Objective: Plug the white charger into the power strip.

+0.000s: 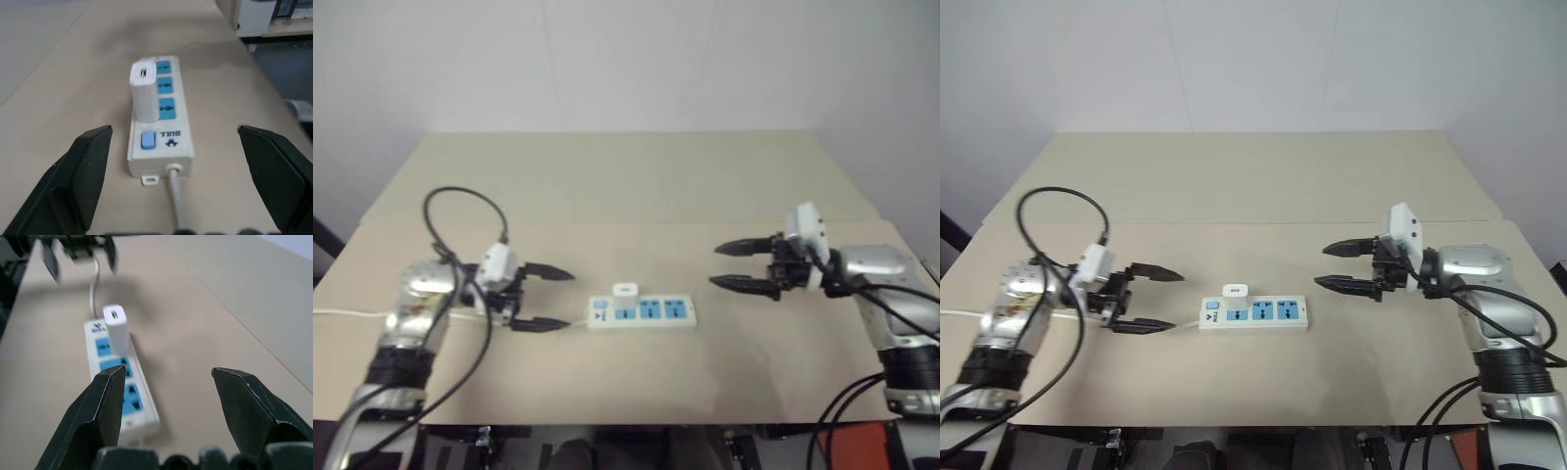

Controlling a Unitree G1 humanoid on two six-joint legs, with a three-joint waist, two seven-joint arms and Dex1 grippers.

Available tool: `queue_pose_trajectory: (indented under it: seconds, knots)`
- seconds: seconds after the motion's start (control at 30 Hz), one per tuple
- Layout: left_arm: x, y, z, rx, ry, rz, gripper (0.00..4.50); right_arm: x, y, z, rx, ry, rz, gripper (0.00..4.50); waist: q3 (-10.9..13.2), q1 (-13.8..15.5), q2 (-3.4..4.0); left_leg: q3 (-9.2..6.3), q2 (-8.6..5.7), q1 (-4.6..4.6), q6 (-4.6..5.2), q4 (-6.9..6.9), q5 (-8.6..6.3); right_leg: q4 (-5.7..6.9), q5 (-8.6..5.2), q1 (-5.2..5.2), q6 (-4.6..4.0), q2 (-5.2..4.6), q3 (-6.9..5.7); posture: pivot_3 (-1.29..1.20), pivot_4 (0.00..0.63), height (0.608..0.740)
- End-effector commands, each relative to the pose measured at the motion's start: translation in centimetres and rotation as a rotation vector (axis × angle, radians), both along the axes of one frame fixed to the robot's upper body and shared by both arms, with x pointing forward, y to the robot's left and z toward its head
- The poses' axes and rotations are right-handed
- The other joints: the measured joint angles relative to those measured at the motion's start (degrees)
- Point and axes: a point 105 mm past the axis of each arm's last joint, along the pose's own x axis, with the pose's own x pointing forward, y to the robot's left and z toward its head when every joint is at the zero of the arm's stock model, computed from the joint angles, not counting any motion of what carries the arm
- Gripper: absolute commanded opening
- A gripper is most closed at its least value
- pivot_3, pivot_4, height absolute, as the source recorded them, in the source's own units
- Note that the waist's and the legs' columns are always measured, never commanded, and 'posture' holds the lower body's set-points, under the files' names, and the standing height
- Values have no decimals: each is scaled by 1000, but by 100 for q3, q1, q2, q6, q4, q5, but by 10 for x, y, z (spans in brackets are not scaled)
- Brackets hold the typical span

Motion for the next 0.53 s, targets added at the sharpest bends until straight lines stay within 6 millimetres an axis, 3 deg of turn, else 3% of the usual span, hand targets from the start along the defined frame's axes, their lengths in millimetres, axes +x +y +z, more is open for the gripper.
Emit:
queue_pose_trajectory:
  seconds: [0.03,0.13,0.3,0.53]
  knots:
    - [-11,20,27,44,-38,39,4457,-6,-24,14,-26,-66,-39,3432,6,9,0,0,0,0,1,0,0,-2,-3,-1,0,-1,0,0,150,740]
    - [-12,43,28,101,-45,140,4457,-6,-51,7,-87,-60,-131,3432,12,21,3,4,-1,2,1,-1,-1,-5,-7,-2,-1,-2,0,0,150,740]
    - [-20,54,29,131,-35,182,4457,-8,-90,-5,-149,-47,-266,3432,25,17,-1,10,0,3,1,-1,-1,-3,-9,-2,-4,-3,1,0,150,740]
    - [-25,50,31,106,-7,159,4457,-24,-97,-8,-151,-32,-309,3432,31,15,-2,13,0,4,0,-1,-1,2,-10,-1,-6,-3,3,0,150,740]
